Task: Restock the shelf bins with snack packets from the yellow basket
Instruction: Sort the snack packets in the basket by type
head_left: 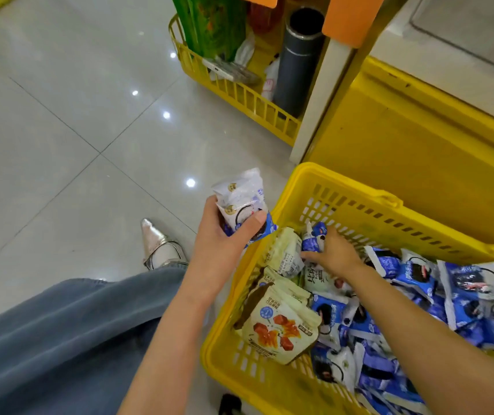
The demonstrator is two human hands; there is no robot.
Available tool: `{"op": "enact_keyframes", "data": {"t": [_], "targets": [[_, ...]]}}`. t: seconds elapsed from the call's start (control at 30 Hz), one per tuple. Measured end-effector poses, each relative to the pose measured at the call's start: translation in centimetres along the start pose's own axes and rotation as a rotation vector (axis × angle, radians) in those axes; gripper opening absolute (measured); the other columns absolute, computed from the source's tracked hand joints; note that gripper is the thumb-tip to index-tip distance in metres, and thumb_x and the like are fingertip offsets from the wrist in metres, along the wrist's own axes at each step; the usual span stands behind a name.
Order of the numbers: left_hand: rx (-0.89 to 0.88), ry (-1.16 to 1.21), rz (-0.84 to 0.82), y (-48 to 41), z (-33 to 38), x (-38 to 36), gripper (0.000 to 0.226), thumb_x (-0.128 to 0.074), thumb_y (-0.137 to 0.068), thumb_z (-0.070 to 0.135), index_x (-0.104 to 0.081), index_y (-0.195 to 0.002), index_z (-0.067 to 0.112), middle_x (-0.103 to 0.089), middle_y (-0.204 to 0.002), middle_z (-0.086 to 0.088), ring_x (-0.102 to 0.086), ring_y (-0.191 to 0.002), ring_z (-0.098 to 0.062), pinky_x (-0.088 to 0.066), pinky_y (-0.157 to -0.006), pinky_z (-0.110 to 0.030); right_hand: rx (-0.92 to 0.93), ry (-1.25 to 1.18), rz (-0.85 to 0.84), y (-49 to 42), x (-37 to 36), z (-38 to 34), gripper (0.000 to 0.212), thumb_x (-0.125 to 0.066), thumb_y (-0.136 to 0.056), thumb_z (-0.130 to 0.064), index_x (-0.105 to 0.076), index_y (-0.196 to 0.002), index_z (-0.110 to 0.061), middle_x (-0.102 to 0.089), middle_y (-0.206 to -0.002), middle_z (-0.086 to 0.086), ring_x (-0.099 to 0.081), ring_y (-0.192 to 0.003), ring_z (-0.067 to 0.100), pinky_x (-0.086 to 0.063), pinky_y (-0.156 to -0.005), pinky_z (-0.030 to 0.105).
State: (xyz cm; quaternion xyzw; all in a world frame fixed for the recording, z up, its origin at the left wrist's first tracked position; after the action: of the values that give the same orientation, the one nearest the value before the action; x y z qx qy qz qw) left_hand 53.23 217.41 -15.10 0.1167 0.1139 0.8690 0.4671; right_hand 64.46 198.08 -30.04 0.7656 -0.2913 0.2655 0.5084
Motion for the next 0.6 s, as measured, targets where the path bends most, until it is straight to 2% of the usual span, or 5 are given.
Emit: {"op": "enact_keyframes", "data": {"t": [0.13, 0.27, 0.37, 0.5, 0.6], "targets": [[-0.010, -0.014, -0.005, 0.3, 0.4, 0.0, 0.028, -0.068, -0.079, 0.019, -0.048, -0.094, 0.032, -0.060, -0.087, 0.019, -0.059, -0.071, 0.015, -0.043, -0.056, -0.004, 0.034, -0.120, 0.100, 0.3, 0.1, 0.4, 0.064, -0.067, -0.086, -0.026, -0.035, -0.135, 0.000, -0.064, -0.107, 0.018, -0.062, -0.086, 0.028, -0.049, -0.070, 0.032], [-0.005, 0.007, -0.014, 1.0, 1.2, -0.2, 0.030, -0.068, -0.078, 0.020, -0.049, -0.097, 0.032, -0.061, -0.090, 0.017, -0.059, -0.072, 0.015, -0.045, -0.059, -0.005, 0.133, -0.258, 0.252, 2.3, 1.4, -0.1, 0.055, -0.066, -0.085, -0.014, -0.041, -0.132, -0.003, -0.060, -0.115, 0.017, -0.061, -0.095, 0.028, -0.046, -0.073, 0.029], [-0.022, -0.022, -0.053, 2.2, 1.7, -1.0, 0.034, -0.072, -0.075, 0.025, -0.050, -0.099, 0.035, -0.063, -0.092, 0.019, -0.061, -0.077, 0.013, -0.045, -0.061, -0.005, 0.146, -0.460, 0.336, 5.5, 3.1, -0.6, 0.057, -0.064, -0.087, -0.013, -0.034, -0.135, -0.005, -0.057, -0.106, 0.002, -0.060, -0.073, -0.004, -0.045, -0.057, 0.021], [-0.035, -0.160, -0.219, 5.0, 1.1, -4.2, 0.037, -0.072, -0.074, 0.033, -0.049, -0.101, 0.042, -0.063, -0.098, 0.024, -0.058, -0.086, 0.014, -0.043, -0.065, -0.002, 0.149, -0.513, 0.241, 11.9, 4.7, 1.1, 0.057, -0.064, -0.087, -0.022, -0.031, -0.134, -0.022, -0.038, -0.115, -0.022, -0.040, -0.110, -0.007, -0.035, -0.081, 0.003], [0.001, -0.248, -0.437, 8.2, -1.3, -8.1, 0.042, -0.073, -0.076, 0.032, -0.042, -0.103, 0.041, -0.061, -0.098, 0.027, -0.056, -0.092, 0.016, -0.040, -0.068, 0.001, 0.162, -0.326, 0.151, 17.0, 5.2, 5.1, 0.060, -0.062, -0.087, -0.031, -0.027, -0.136, -0.029, -0.034, -0.129, -0.021, -0.043, -0.120, 0.006, -0.039, -0.087, 0.013]]}}
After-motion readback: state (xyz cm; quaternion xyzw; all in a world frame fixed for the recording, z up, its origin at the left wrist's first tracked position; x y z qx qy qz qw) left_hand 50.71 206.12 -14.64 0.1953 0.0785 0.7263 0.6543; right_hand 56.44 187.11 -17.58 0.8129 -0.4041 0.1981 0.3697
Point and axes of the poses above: each hand's wrist, its own y-axis away from the middle knuckle, its own x-axis out of the back of the hand, z = x × y, the point moved 3 cm from there along -y, towards the middle knuckle
